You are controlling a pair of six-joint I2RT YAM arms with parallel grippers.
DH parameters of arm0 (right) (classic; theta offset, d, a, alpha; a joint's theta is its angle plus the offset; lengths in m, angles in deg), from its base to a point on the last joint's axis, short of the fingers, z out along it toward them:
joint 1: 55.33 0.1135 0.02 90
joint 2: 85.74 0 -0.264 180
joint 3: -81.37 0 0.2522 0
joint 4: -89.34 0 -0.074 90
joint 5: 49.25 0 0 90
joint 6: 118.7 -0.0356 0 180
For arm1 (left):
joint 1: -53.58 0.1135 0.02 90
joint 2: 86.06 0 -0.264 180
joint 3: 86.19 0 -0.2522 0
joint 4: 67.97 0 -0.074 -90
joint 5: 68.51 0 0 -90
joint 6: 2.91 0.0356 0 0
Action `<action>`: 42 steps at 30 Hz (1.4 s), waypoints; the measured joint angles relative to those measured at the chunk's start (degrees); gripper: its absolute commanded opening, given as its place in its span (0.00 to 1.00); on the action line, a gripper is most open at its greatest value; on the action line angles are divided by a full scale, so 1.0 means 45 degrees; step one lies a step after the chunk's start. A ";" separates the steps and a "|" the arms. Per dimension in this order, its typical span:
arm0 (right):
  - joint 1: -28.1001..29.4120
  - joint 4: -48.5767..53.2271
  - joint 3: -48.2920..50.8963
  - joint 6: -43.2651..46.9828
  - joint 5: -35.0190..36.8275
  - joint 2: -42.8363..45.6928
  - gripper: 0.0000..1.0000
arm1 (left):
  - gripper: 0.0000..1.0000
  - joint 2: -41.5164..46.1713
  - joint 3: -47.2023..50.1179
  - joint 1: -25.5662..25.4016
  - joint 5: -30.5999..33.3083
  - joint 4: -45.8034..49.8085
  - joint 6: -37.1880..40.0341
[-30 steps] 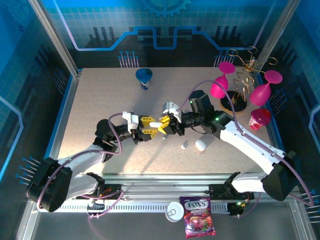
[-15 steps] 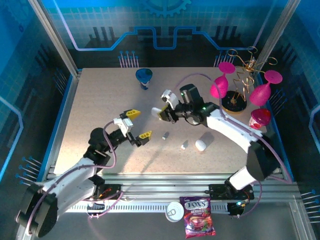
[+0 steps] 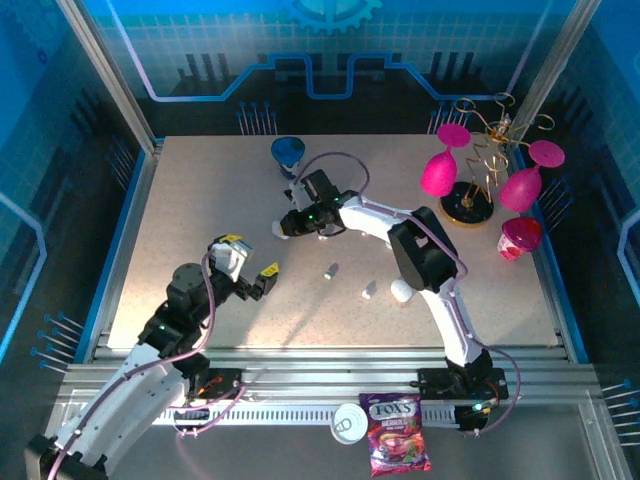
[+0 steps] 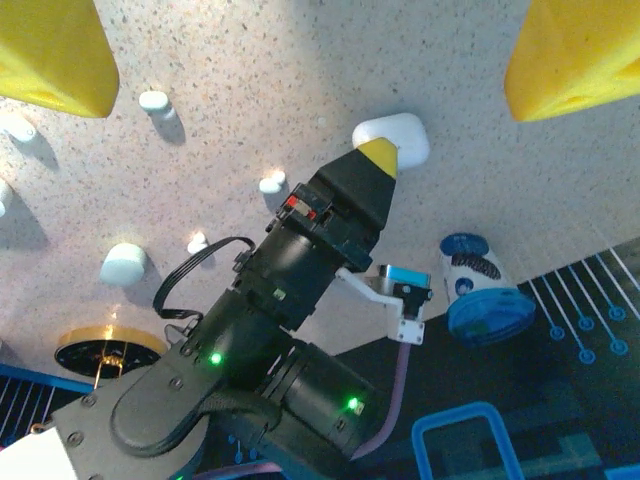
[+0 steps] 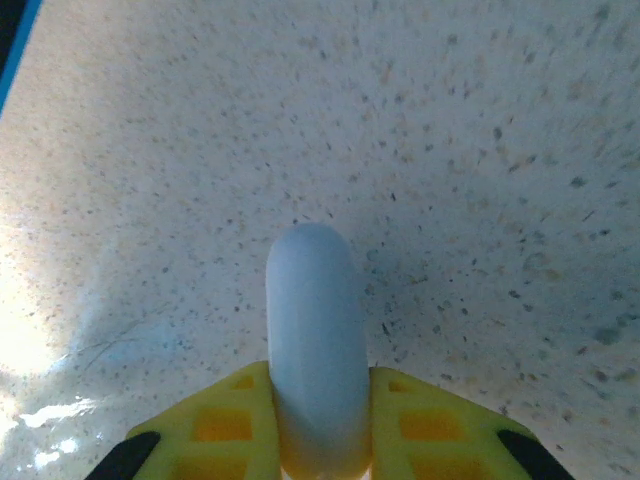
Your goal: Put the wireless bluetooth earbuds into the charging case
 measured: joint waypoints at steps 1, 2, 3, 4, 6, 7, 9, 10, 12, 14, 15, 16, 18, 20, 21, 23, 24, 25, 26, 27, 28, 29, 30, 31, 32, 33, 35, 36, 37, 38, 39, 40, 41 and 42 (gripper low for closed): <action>0.0024 0.0024 -0.0083 -0.0112 -0.0073 -0.0180 0.15 | 0.99 0.0000 -0.0083 0.0000 0.0015 0.0233 -0.0010; 0.0019 -0.0024 -0.0107 -0.0155 -0.0194 -0.0248 0.18 | 0.99 0.0000 -0.0141 0.0000 0.0039 0.0442 -0.0039; 0.0019 -0.0019 -0.0141 -0.0228 -0.0189 -0.0253 0.22 | 0.99 0.0000 -0.0155 0.0000 0.0058 0.0583 -0.0049; 0.0019 -0.0010 -0.0151 -0.0272 -0.0185 -0.0243 0.26 | 0.99 -0.0005 -0.0170 0.0000 0.0102 0.0733 -0.0097; -0.0019 -0.0044 -0.0029 -0.0325 -0.0136 -0.0180 0.36 | 0.99 -0.0049 -0.0180 0.0000 0.0141 0.0908 -0.0287; -0.0044 -0.0121 0.0223 -0.0335 -0.0092 -0.0034 0.41 | 0.99 -0.0141 -0.0199 0.0000 0.0136 0.0923 -0.0350; -0.0151 -0.0219 0.1020 -0.0325 0.0112 0.0515 0.49 | 0.99 -0.0466 -0.0253 0.0000 0.0029 0.0879 -0.0559; -0.0228 -0.0282 0.1515 -0.0325 0.0194 0.0908 0.51 | 0.99 -0.0729 -0.0287 0.0000 -0.0117 0.0840 -0.0670; -0.0476 -0.0325 0.2419 -0.0282 0.0350 0.1812 0.54 | 0.99 -0.1428 -0.0306 0.0000 -0.0466 0.0515 -0.0933; -0.0806 -0.0597 0.3288 -0.0204 0.0525 0.2851 0.63 | 0.99 -0.2273 -0.0306 -0.0029 -0.0894 0.0087 -0.1117; -0.1005 -0.0743 0.3789 -0.0233 0.0641 0.3487 0.64 | 0.99 -0.2739 -0.0306 -0.0058 -0.1088 -0.0180 -0.1234; -0.1214 -0.0971 0.4381 -0.0204 0.0777 0.4143 0.68 | 0.99 -0.3196 -0.0306 -0.0141 -0.1239 -0.0510 -0.1302; -0.1647 -0.1297 0.5659 -0.0107 0.1064 0.5566 0.74 | 0.99 -0.4022 -0.0306 -0.0384 -0.1559 -0.1229 -0.1341; -0.2035 -0.1462 0.6912 0.0034 0.1515 0.6960 0.83 | 0.99 -0.4833 -0.0321 -0.0665 -0.1865 -0.1948 -0.1336; -0.2176 -0.1477 0.7543 0.0180 0.1841 0.7621 0.88 | 0.99 -0.5251 -0.0374 -0.0811 -0.2025 -0.2239 -0.1331; -0.2322 -0.1175 0.8636 0.0476 0.2599 0.8811 0.93 | 0.99 -0.5974 -0.0549 -0.1093 -0.2268 -0.2715 -0.1277; -0.2346 -0.0879 0.9160 0.0695 0.3041 0.9389 0.96 | 0.99 -0.6314 -0.0670 -0.1224 -0.2414 -0.2934 -0.1234; -0.2346 -0.0563 0.9602 0.0869 0.3463 0.9870 0.96 | 0.99 -0.6635 -0.0811 -0.1345 -0.2569 -0.3152 -0.1166; -0.2346 -0.0277 0.9991 0.0967 0.3852 1.0282 0.97 | 0.99 -0.6849 -0.0923 -0.1413 -0.2686 -0.3264 -0.1010; -0.2351 0.0073 1.0491 0.1093 0.4279 1.0768 0.97 | 0.99 -0.7048 -0.1059 -0.1472 -0.2807 -0.3390 -0.0860; -0.2351 0.0345 1.0958 0.1132 0.4643 1.1176 0.97 | 0.99 -0.7203 -0.1180 -0.1520 -0.2919 -0.3478 -0.0646; -0.2351 0.0631 1.1370 0.1132 0.4920 1.1516 0.98 | 0.99 -0.7310 -0.1282 -0.1540 -0.3007 -0.3531 -0.0515; -0.2351 0.0967 1.1861 0.1073 0.5226 1.1895 0.99 | 0.99 -0.7407 -0.1389 -0.1569 -0.3094 -0.3589 -0.0311; -0.2351 0.1277 1.2240 0.0971 0.5455 1.2167 0.99 | 0.99 -0.7480 -0.1491 -0.1574 -0.3147 -0.3628 -0.0170; -0.2351 0.1467 1.2599 0.0879 0.5591 1.2386 0.99 | 0.99 -0.7543 -0.1574 -0.1593 -0.3186 -0.3643 -0.0019; -0.2351 0.1695 1.2871 0.0758 0.5678 1.2551 0.99 | 0.99 -0.7611 -0.1656 -0.1593 -0.3235 -0.3687 0.0112; -0.2351 0.2161 1.3197 0.0447 0.5901 1.2696 0.98 | 0.99 -0.7718 -0.1763 -0.1603 -0.3283 -0.3745 0.0306; -0.2351 0.2351 1.3299 0.0238 0.6062 1.2706 0.98 | 0.99 -0.7762 -0.1783 -0.1598 -0.3327 -0.3798 0.0389; -0.2346 0.2458 1.3391 0.0073 0.6178 1.2706 0.97 | 0.99 -0.7786 -0.1783 -0.1603 -0.3356 -0.3827 0.0442; -0.2351 0.2565 1.3512 -0.0112 0.6261 1.2706 0.95 | 0.99 -0.7810 -0.1783 -0.1603 -0.3371 -0.3827 0.0481; -0.2346 0.2633 1.3663 -0.0301 0.6324 1.2706 0.91 | 0.99 -0.7825 -0.1783 -0.1603 -0.3371 -0.3827 0.0500; -0.2346 0.2676 1.3799 -0.0423 0.6368 1.2706 0.89 | 0.99 -0.7830 -0.1783 -0.1603 -0.3371 -0.3832 0.0529; -0.2336 0.2720 1.3964 -0.0597 0.6402 1.2706 0.85 | 0.99 -0.7830 -0.1783 -0.1603 -0.3371 -0.3832 0.0593; -0.2327 0.2744 1.4129 -0.0738 0.6402 1.2706 0.82 | 0.99 -0.7830 -0.1783 -0.1603 -0.3366 -0.3837 0.0631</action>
